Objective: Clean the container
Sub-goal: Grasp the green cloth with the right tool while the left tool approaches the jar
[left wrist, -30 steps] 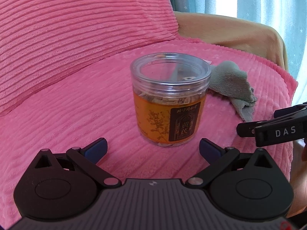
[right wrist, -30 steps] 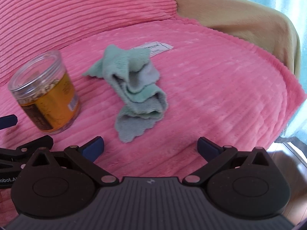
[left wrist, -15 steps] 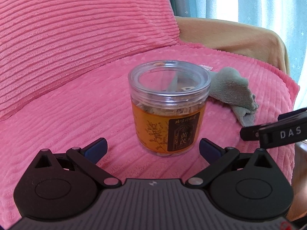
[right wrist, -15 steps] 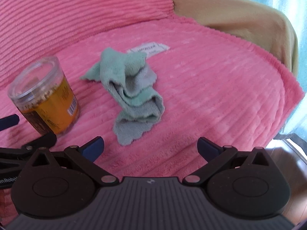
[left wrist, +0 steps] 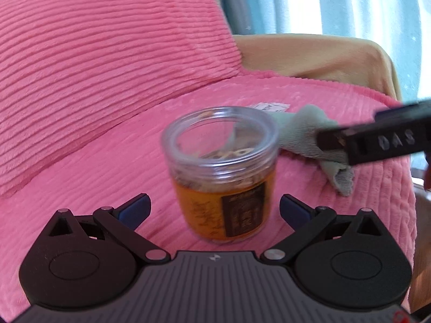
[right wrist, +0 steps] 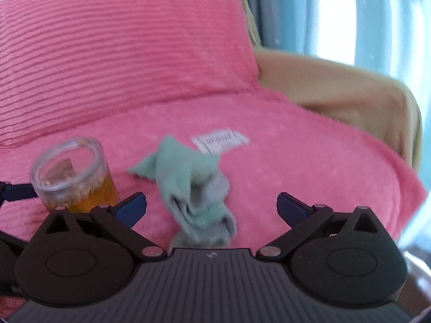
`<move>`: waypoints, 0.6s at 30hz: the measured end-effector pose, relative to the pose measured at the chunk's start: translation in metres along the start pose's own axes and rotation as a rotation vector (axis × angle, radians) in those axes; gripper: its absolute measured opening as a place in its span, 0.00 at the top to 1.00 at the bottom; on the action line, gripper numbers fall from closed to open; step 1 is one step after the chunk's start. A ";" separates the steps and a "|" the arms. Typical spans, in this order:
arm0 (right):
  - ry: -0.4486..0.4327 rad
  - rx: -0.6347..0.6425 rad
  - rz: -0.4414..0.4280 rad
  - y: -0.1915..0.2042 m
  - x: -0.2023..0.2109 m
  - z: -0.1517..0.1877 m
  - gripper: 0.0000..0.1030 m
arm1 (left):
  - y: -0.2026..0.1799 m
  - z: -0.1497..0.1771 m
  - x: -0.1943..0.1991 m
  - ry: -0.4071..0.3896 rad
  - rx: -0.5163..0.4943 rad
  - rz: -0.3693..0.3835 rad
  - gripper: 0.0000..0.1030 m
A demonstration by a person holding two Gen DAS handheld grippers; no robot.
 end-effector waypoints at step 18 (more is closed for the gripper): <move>0.060 0.089 -0.070 0.009 -0.033 -0.005 0.88 | 0.003 -0.005 -0.016 -0.038 0.016 0.039 0.07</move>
Point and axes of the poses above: each gripper's, at about its wrist camera, not at the fingertips, and x roughly against the way its jaws point, y to its left, z to its underside, the point moved 3 cm from there along -x, roughly the way its jaws point, and after that the axes turned 6 degrees about -x, right-handed, at the moved point
